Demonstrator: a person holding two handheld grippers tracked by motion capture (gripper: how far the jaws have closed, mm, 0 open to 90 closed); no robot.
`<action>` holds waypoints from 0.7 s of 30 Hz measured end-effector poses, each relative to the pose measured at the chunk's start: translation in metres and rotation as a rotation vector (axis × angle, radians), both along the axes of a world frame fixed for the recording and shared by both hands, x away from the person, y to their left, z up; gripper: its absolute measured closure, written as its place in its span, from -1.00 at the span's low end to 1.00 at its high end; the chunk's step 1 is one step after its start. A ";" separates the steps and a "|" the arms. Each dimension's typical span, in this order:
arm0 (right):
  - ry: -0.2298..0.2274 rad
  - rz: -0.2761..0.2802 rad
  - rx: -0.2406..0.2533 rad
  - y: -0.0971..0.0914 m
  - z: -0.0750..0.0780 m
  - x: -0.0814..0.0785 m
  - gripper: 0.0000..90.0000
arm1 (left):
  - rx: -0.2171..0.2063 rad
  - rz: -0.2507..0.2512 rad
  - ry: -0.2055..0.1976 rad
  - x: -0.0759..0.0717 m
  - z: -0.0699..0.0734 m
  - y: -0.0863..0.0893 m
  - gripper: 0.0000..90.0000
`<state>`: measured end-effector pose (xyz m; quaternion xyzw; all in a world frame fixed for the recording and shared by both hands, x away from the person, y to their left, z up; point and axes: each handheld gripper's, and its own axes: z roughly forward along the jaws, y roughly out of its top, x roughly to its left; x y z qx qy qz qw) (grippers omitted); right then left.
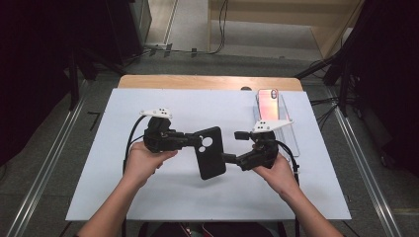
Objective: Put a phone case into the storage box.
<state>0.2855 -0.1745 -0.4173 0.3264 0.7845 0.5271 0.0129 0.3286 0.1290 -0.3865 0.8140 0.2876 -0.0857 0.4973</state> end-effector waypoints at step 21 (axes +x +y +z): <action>-0.049 -0.181 -0.043 0.018 0.000 -0.010 -1.00 | 0.049 0.205 0.022 -0.006 -0.004 -0.011 0.72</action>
